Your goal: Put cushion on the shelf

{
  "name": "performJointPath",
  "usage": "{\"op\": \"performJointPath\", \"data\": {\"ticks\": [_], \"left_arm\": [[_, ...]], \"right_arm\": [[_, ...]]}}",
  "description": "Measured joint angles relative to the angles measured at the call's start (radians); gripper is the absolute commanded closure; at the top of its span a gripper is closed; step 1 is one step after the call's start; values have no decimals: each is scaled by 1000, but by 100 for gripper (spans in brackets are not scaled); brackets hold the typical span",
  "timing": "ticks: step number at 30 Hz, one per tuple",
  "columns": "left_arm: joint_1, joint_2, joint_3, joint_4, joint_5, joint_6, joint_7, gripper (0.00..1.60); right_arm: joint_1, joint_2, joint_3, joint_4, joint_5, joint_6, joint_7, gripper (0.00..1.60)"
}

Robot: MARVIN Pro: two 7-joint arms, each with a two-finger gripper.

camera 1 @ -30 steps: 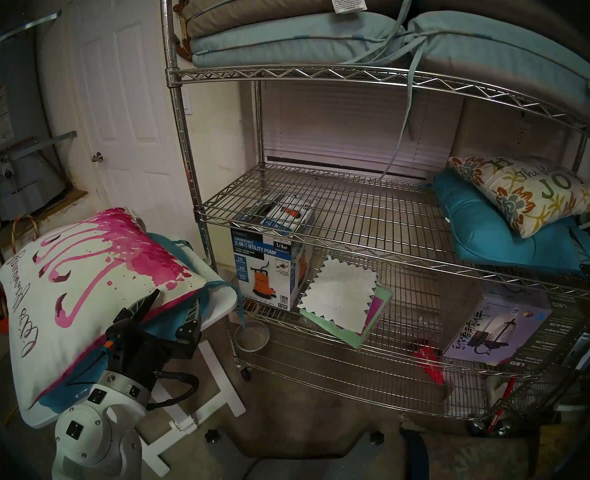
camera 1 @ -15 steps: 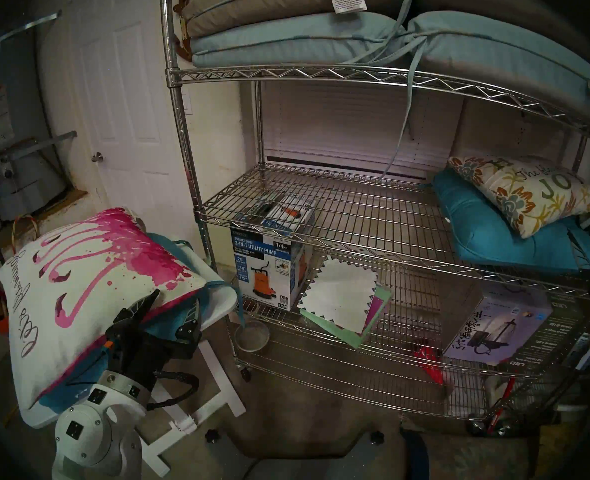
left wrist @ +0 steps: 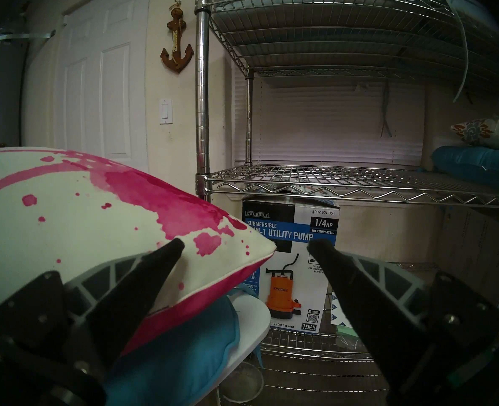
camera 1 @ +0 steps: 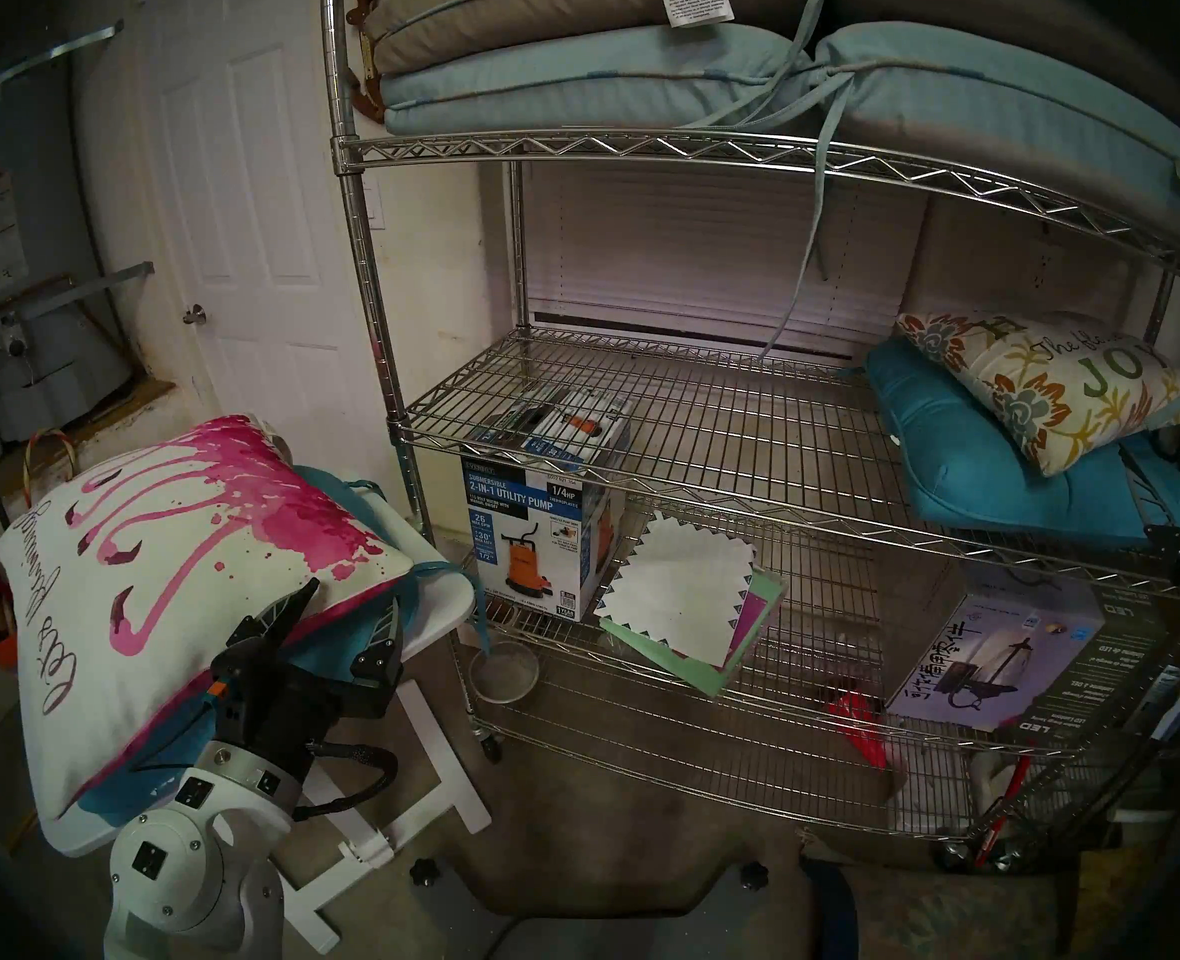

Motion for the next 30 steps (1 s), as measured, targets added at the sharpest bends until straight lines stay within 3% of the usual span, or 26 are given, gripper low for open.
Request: {"op": "performJointPath", "data": {"ticks": [23, 30], "left_arm": [[1, -4, 0, -1, 2, -1, 5, 0], [17, -14, 1, -32, 96, -1, 58, 0]], "right_arm": [[9, 1, 2, -3, -1, -1, 1, 0], [10, 1, 2, -3, -1, -1, 2, 0]]}}
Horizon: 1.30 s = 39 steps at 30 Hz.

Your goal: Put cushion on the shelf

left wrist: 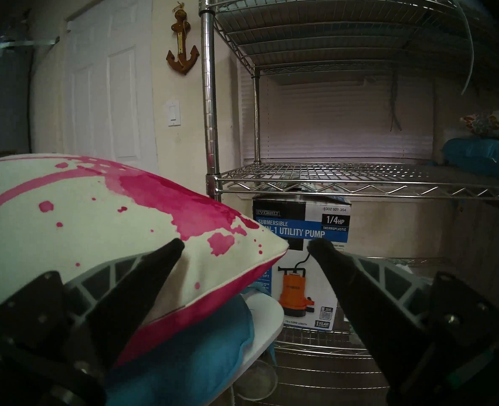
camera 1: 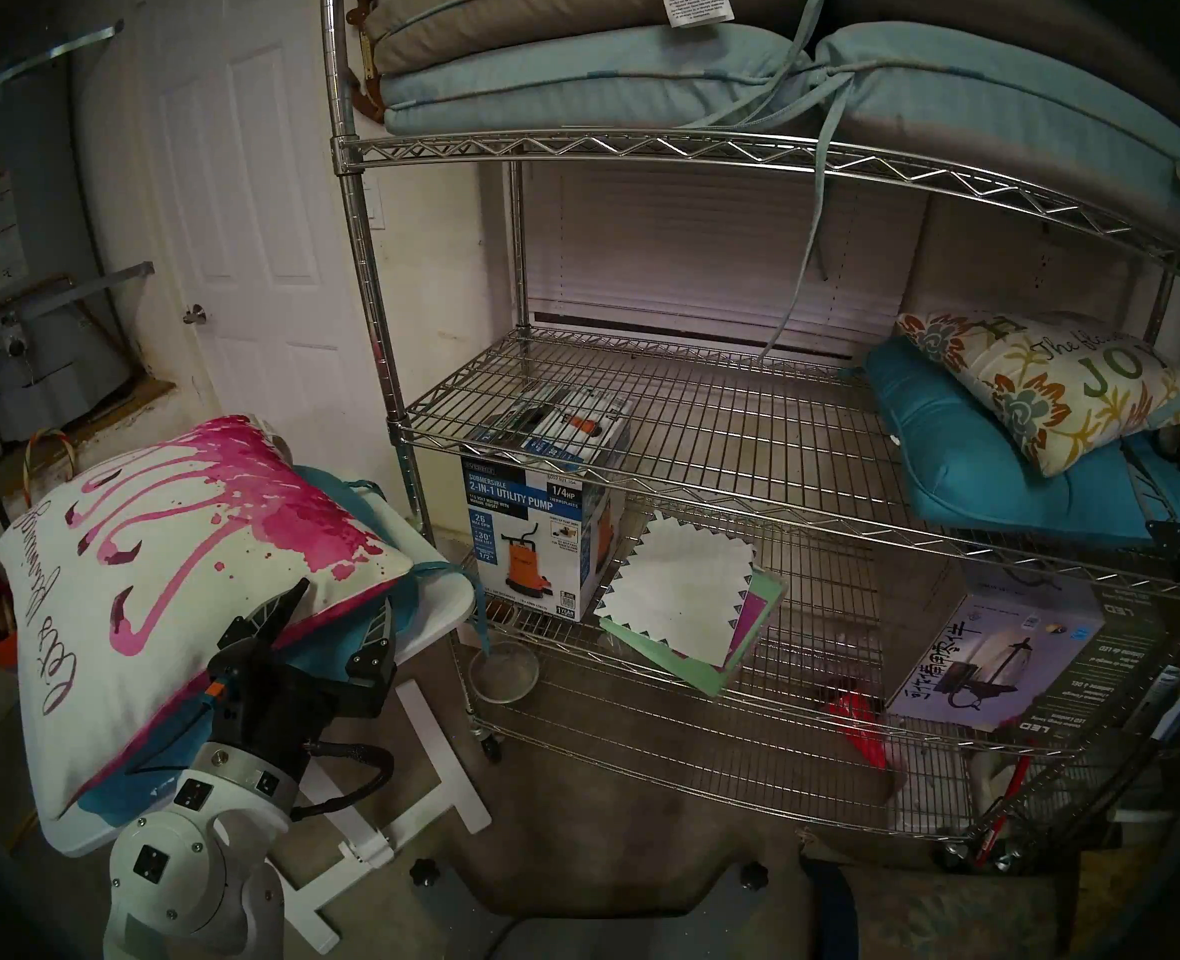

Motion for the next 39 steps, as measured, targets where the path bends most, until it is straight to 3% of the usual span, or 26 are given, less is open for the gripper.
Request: {"op": "performJointPath", "data": {"ticks": [13, 25, 39], "left_arm": [[63, 4, 19, -44, 293, -29, 90, 0], [137, -36, 47, -46, 538, -93, 244, 0], [231, -110, 71, -46, 655, -157, 418, 0]], "right_arm": [[2, 0, 0, 0, 0, 0, 0, 0], [3, 0, 0, 0, -1, 0, 1, 0], [4, 0, 0, 0, -1, 0, 1, 0]]}}
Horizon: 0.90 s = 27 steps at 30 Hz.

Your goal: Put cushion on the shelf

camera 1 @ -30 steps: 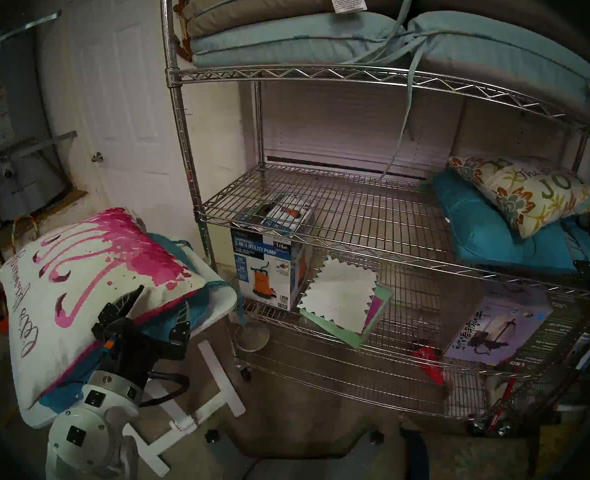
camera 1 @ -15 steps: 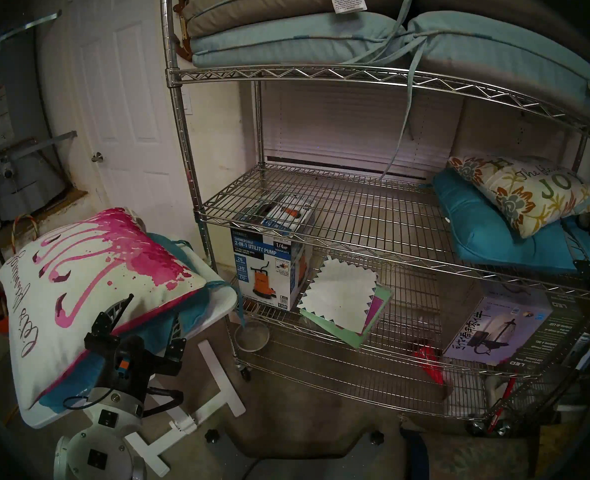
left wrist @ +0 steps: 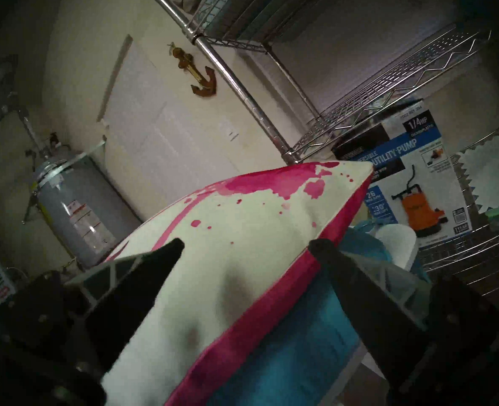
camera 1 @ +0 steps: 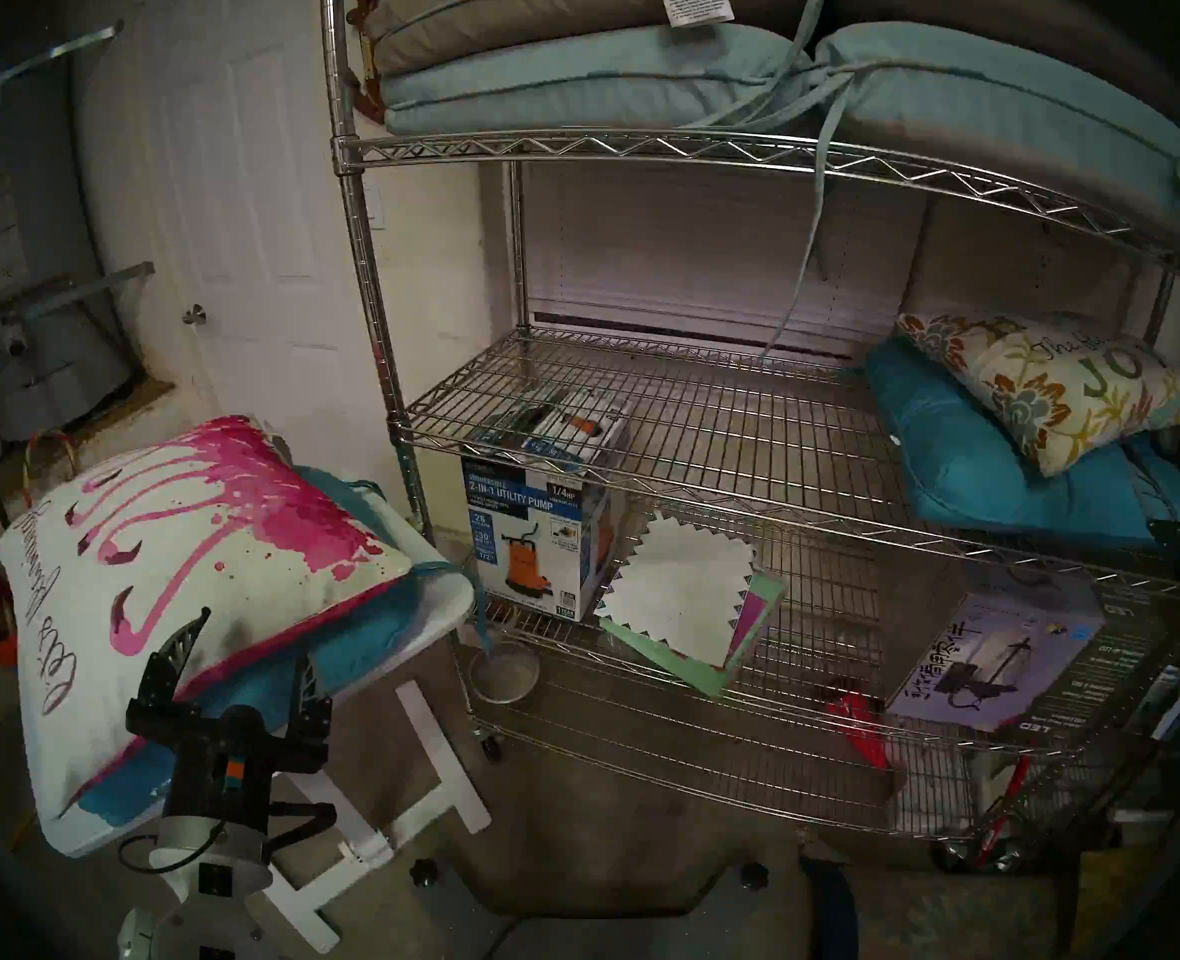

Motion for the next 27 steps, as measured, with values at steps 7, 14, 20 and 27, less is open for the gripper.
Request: {"op": "performJointPath", "data": {"ticks": [7, 14, 20, 27], "left_arm": [[61, -39, 64, 0, 40, -24, 66, 0], [137, -76, 106, 0, 92, -37, 145, 0], [190, -103, 118, -1, 131, -40, 208, 0], [240, -147, 106, -1, 197, -32, 302, 0]], "right_arm": [[0, 0, 0, 0, 0, 0, 0, 0], [1, 0, 0, 0, 0, 0, 0, 0], [1, 0, 0, 0, 0, 0, 0, 0], [2, 0, 0, 0, -1, 0, 1, 0]]}}
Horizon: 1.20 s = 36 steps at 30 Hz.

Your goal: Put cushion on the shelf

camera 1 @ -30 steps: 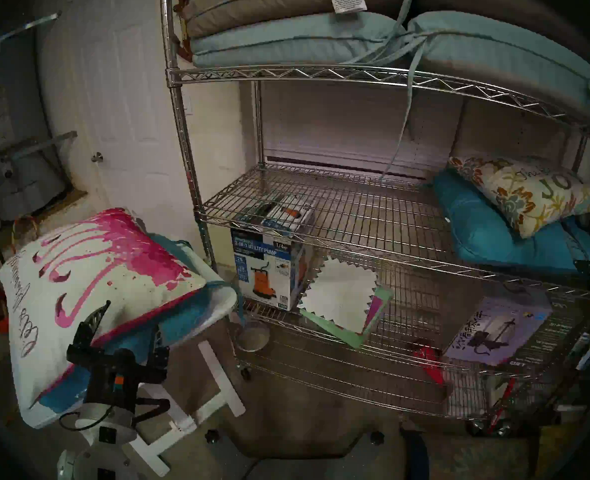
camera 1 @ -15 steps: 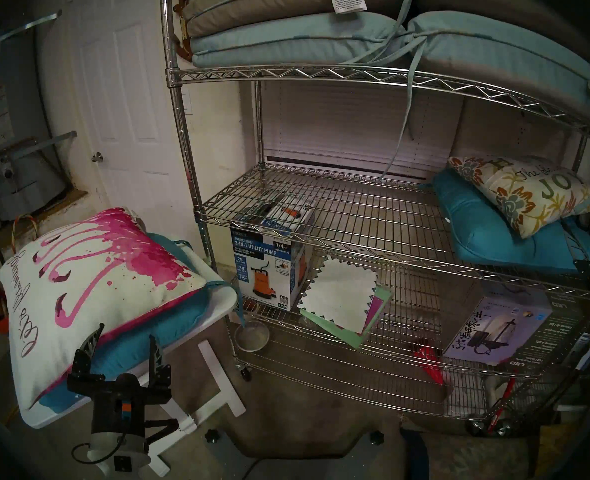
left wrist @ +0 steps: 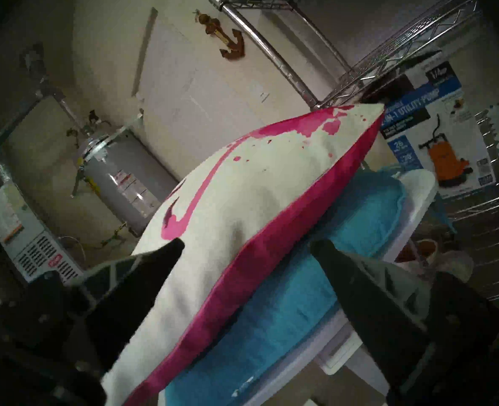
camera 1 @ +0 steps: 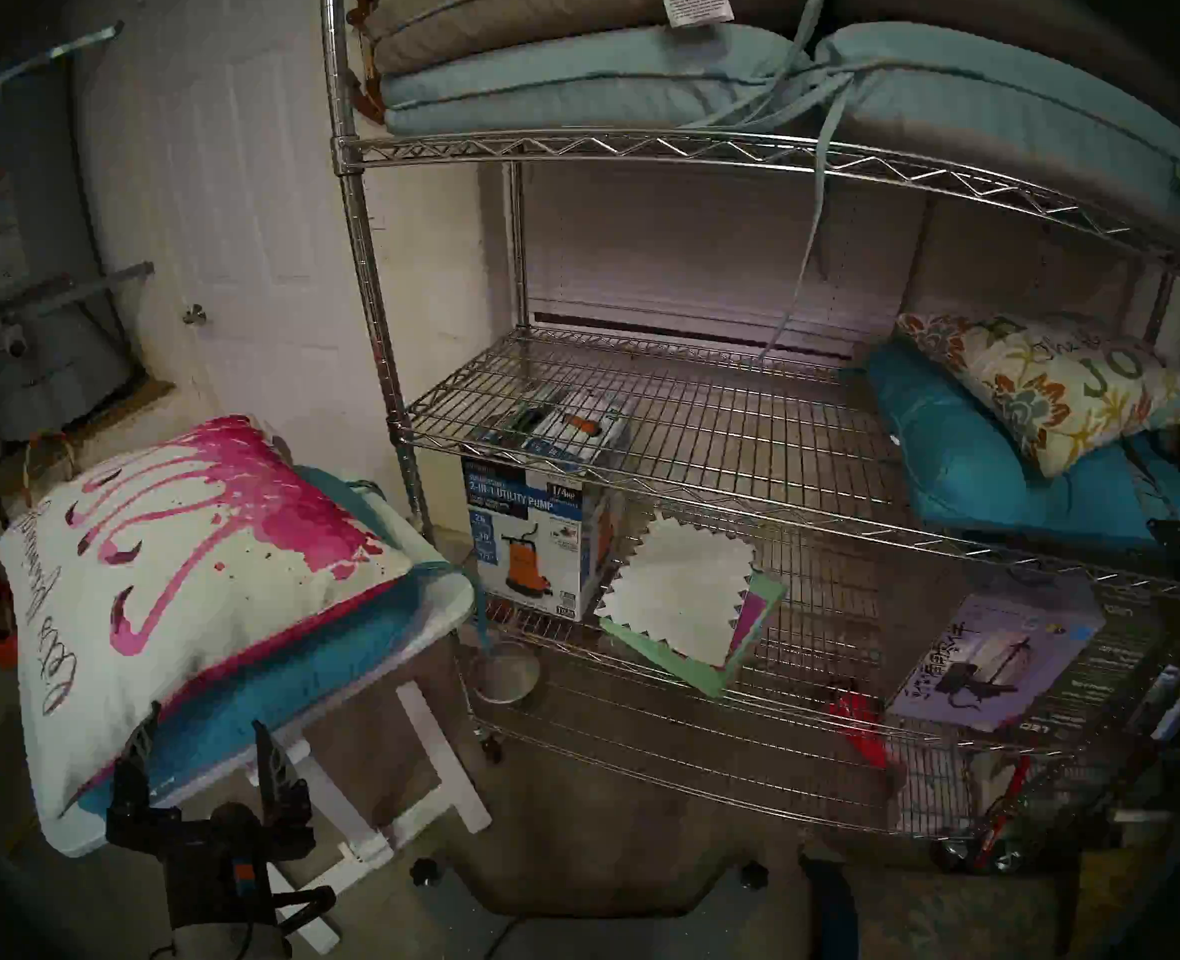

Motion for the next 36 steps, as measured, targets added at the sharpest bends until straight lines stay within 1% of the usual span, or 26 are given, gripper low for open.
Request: {"op": "performJointPath", "data": {"ticks": [3, 6, 9, 16, 26, 36], "left_arm": [[12, -30, -32, 0, 38, 27, 52, 0], [17, -50, -54, 0, 58, 48, 80, 0], [22, -89, -90, -1, 88, 90, 115, 0], [27, -132, -127, -1, 125, 151, 150, 0], [28, -153, -156, -1, 157, 226, 166, 0], [29, -157, -162, -1, 157, 283, 160, 0]], "right_arm": [[0, 0, 0, 0, 0, 0, 0, 0], [0, 0, 0, 0, 0, 0, 0, 0], [1, 0, 0, 0, 0, 0, 0, 0], [1, 0, 0, 0, 0, 0, 0, 0], [1, 0, 0, 0, 0, 0, 0, 0], [2, 0, 0, 0, 0, 0, 1, 0]]}}
